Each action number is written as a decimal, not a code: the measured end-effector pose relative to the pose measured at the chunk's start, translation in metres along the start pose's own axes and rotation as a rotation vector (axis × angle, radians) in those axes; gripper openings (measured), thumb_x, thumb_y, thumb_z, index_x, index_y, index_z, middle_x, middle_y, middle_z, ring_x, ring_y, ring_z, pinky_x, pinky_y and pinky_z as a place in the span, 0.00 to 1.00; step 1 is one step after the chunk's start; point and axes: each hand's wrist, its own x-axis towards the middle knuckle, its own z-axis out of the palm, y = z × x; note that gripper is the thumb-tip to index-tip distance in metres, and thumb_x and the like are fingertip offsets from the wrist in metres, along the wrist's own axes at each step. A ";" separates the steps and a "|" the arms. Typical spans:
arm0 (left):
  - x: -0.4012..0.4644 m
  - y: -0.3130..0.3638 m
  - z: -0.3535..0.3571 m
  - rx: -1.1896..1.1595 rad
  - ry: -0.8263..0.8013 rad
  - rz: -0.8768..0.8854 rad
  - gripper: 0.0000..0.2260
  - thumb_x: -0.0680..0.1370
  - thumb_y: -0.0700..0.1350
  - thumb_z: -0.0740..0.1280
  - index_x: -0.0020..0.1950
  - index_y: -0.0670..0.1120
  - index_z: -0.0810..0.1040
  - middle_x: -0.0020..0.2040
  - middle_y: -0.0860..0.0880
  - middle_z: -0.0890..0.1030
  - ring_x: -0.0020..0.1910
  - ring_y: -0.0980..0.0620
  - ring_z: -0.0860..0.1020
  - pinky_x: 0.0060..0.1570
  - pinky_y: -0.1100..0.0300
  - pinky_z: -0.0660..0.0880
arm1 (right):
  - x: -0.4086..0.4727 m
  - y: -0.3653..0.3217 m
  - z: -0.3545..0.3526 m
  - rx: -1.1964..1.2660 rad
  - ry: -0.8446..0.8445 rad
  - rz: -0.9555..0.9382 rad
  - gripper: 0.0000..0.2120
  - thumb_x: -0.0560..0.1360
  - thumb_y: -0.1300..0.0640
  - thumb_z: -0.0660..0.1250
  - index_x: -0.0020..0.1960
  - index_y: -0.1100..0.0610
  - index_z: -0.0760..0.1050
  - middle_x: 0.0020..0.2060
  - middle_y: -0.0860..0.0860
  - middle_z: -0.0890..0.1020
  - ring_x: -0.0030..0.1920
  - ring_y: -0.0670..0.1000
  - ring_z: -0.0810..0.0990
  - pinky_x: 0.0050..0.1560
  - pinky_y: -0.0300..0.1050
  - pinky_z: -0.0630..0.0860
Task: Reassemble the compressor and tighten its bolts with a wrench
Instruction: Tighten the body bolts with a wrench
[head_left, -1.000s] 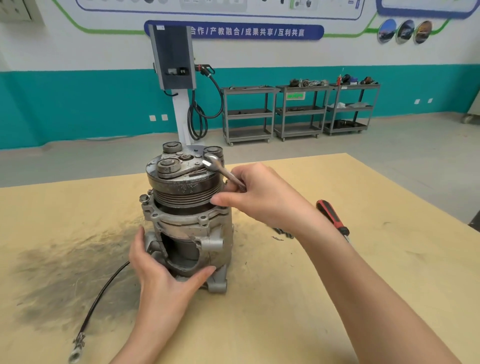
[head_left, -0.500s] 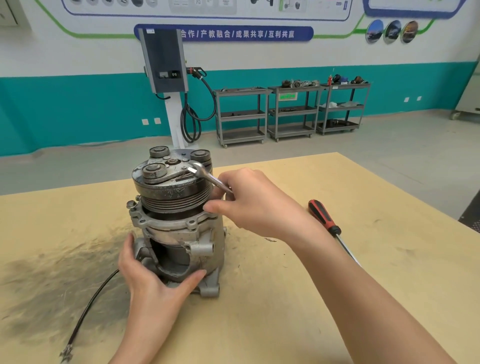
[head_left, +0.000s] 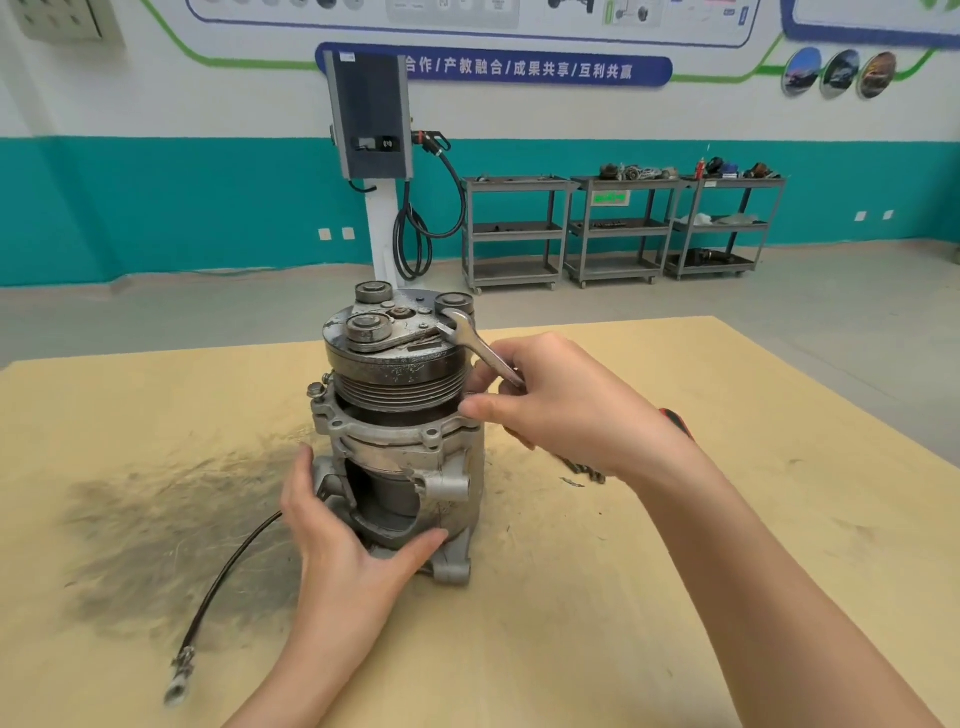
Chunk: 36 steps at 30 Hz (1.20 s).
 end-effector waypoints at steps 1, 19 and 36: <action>-0.001 0.002 -0.001 0.003 -0.007 -0.004 0.62 0.53 0.61 0.76 0.79 0.49 0.45 0.75 0.52 0.52 0.77 0.50 0.55 0.75 0.46 0.57 | 0.001 0.001 0.001 -0.009 0.013 0.001 0.06 0.74 0.53 0.72 0.41 0.52 0.77 0.25 0.44 0.73 0.23 0.38 0.70 0.25 0.31 0.64; -0.008 0.008 -0.015 -0.032 -0.086 -0.021 0.57 0.61 0.49 0.82 0.74 0.60 0.42 0.72 0.63 0.50 0.74 0.59 0.56 0.75 0.55 0.56 | 0.003 0.003 0.008 -0.043 0.064 0.009 0.12 0.72 0.49 0.75 0.38 0.54 0.74 0.26 0.46 0.75 0.26 0.44 0.70 0.28 0.38 0.67; -0.007 0.005 -0.020 -0.032 -0.131 -0.029 0.55 0.62 0.53 0.82 0.70 0.69 0.41 0.75 0.61 0.51 0.76 0.57 0.57 0.75 0.53 0.58 | 0.004 0.004 0.009 -0.007 0.073 0.002 0.12 0.72 0.51 0.75 0.37 0.52 0.74 0.21 0.43 0.75 0.21 0.42 0.69 0.23 0.33 0.66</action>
